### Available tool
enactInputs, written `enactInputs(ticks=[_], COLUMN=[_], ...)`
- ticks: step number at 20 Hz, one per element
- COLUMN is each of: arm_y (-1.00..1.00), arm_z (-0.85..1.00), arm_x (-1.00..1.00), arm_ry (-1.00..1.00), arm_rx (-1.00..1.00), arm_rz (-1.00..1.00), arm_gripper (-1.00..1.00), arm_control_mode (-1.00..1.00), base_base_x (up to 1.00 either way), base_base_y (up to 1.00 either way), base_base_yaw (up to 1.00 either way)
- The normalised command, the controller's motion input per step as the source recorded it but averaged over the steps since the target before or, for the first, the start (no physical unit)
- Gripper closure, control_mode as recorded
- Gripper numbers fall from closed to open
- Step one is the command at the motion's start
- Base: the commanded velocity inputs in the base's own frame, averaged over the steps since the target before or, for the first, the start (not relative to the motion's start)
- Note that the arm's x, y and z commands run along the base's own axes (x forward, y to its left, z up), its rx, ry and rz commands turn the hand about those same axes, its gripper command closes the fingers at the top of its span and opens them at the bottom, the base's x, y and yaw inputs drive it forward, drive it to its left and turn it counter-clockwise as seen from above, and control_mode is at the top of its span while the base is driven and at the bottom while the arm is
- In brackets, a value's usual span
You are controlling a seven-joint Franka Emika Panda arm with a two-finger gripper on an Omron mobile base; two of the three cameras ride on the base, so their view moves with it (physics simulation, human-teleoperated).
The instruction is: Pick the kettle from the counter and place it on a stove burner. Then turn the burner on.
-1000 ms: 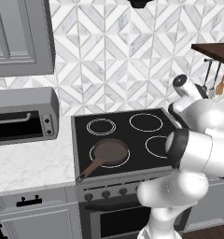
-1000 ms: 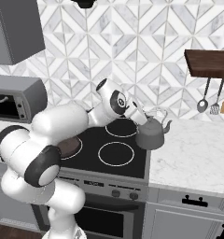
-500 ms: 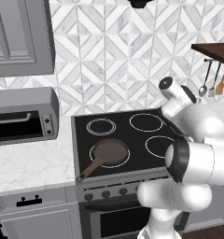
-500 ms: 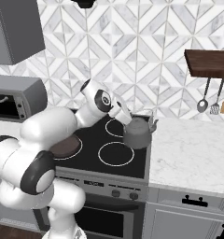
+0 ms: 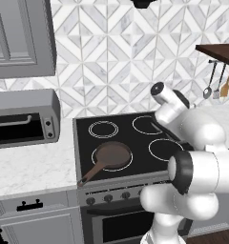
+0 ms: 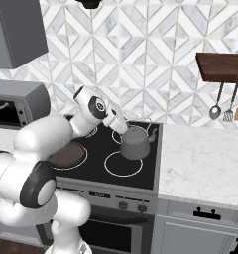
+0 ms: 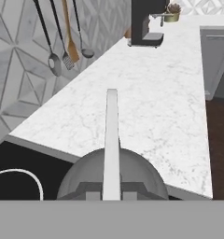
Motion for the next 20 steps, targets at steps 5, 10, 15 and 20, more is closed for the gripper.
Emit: enactInputs(ticks=[5,10,15,20], arm_y=[0.28,0.28,0.19,0.12], arm_z=[-0.27,-0.17,-0.06,-0.13], arm_x=[0.06,0.07,0.01,0.00], arm_ry=[0.07,0.08,0.03,0.00], arm_rx=[0.00,0.00,0.00,0.00], arm_rz=[0.00,0.00,0.00,0.00], arm_gripper=[1.00,1.00,1.00,1.00], arm_control_mode=[-1.00,-1.00,-1.00,-1.00], base_base_x=[0.00,0.00,0.00,0.00], base_base_y=[0.00,0.00,0.00,0.00], base_base_yaw=[0.00,0.00,0.00,0.00])
